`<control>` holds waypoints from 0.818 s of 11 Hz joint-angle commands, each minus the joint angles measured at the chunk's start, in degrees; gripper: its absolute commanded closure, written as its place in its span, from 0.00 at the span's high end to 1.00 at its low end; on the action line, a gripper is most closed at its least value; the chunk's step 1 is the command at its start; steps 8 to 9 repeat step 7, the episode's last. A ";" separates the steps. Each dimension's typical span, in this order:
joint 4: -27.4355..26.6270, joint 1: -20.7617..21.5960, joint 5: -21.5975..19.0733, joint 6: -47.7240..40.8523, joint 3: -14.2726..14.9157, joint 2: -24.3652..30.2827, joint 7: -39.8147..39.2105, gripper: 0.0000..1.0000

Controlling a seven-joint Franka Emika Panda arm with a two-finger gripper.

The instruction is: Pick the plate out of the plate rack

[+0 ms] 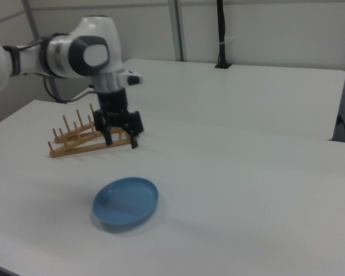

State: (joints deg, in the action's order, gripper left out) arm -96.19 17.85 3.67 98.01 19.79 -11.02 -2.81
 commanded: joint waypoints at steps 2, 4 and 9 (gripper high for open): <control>-1.90 -12.39 1.69 -6.24 -15.03 8.63 4.31 1.00; -1.81 -13.02 0.64 -5.55 -14.08 9.96 4.13 1.00; -1.99 -12.66 -0.16 -5.72 -13.81 10.06 4.57 1.00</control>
